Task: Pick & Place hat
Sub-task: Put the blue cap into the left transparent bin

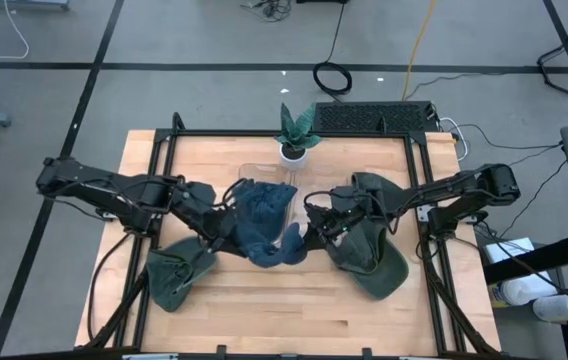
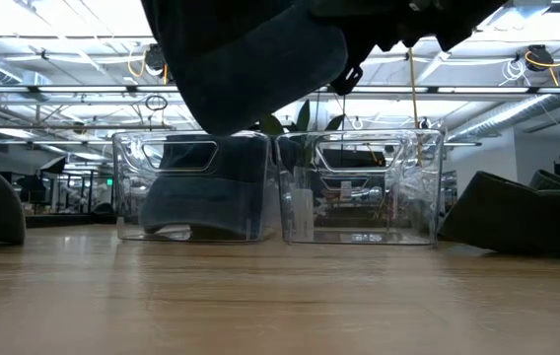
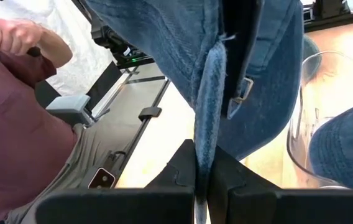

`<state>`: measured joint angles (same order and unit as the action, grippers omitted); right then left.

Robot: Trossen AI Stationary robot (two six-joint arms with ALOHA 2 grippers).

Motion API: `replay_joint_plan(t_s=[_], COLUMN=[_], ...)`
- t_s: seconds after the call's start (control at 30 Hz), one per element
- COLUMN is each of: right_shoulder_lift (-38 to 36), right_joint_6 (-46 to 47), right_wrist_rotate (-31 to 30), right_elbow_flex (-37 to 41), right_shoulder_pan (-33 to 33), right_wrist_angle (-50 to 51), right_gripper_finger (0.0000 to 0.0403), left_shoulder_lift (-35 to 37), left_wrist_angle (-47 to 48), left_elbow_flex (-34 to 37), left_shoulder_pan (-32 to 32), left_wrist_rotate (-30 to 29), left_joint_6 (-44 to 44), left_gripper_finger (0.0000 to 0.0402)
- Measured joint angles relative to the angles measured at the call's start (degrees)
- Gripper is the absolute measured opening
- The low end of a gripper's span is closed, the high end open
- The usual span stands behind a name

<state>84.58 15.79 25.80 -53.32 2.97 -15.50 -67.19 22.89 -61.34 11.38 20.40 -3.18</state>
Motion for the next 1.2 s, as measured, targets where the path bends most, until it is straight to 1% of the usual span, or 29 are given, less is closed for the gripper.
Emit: replay_joint_plan(t_s=[0.13,0.27,0.43,0.53,0.6,0.8,0.93,1.03,1.13,1.2], right_shoulder_lift=[0.0,0.0,0.0,0.0,-0.1,-2.66,-4.92,-7.36,-10.33,-12.55], right_joint_6=[0.0,0.29,0.66,2.83,3.76,3.87,0.99,-2.84,-7.14,-10.33], right_wrist_rotate=[-0.1,-0.07,-0.29,-1.74,-3.37,-3.61,-3.41,-3.6,-6.36,-8.36], right_elbow_flex=[0.0,0.0,0.0,0.0,0.0,0.03,0.04,0.04,0.04,0.04], right_shoulder_pan=[-0.27,-0.65,-0.78,-0.81,-0.81,-0.53,0.56,1.26,1.42,1.4], right_wrist_angle=[-0.26,-0.31,-1.28,-3.68,-4.39,-1.8,0.29,-0.16,-1.03,-1.27], right_gripper_finger=[0.0,0.0,0.0007,0.0026,0.0043,0.0092,0.0113,0.0121,0.0122,0.0122], left_shoulder_lift=[0.24,0.21,0.92,2.2,3.23,8.25,11.47,13.25,13.67,13.22], left_wrist_angle=[0.0,1.05,0.72,0.24,0.04,-0.24,2.28,5.19,7.65,11.71], left_elbow_flex=[0.0,0.0,0.0,0.0,0.0,-0.02,-0.04,-0.04,-0.23,-1.92], left_shoulder_pan=[0.0,0.0,0.0,-0.55,-1.49,-6.22,-9.65,-11.86,-13.99,-15.39], left_wrist_rotate=[0.2,3.34,3.49,3.39,2.14,2.1,4.53,4.7,4.66,4.6], left_joint_6=[-0.06,0.78,1.27,1.4,1.48,3.08,4.77,9.19,14.42,18.38], left_gripper_finger=[0.001,0.0006,0.0004,0.0003,0.0002,0.0001,0.0001,0.0001,0.0001,0.0])
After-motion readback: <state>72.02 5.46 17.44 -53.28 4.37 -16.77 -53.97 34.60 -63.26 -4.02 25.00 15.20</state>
